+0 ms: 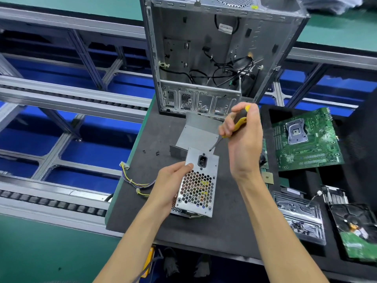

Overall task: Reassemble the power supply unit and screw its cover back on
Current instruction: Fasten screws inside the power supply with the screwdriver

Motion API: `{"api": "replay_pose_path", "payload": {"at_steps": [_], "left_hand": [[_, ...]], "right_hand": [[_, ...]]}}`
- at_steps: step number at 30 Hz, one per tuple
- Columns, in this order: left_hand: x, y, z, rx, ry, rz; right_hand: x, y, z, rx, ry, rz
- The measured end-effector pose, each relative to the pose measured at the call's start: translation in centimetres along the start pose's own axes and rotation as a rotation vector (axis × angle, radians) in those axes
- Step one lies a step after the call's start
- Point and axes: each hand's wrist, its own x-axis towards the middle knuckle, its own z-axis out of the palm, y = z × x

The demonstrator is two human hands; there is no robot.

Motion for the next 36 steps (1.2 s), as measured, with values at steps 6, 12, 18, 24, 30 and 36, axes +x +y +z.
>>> {"api": "replay_pose_path", "payload": {"at_steps": [6,12,18,24,30,36], "left_hand": [[0.6,-0.4,3.7,0.240,-0.077,0.070],[1.8,-3.1,8.1,0.443,-0.061,0.151],[2.4,-5.2,11.0,0.603,-0.068,0.143],[2.3,-6.3,12.2,0.682,-0.056,0.122],[2.1,-5.9,10.6,0.727,-0.025,0.185],[3.3,-3.6,5.0,0.959,0.400,0.510]], "right_hand": [[-1.9,0.4,-4.2,-0.688,0.102,0.106],[-4.5,2.7,-9.8,-1.153,0.018,0.545],[-5.7,4.0,-13.1,-0.989,0.041,0.584],[-6.7,5.6,-14.6,-0.964,0.122,0.610],[-7.0,6.5,-15.1,-1.004,0.117,0.601],[-6.8,6.9,-15.2,-0.974,0.115,0.656]]}}
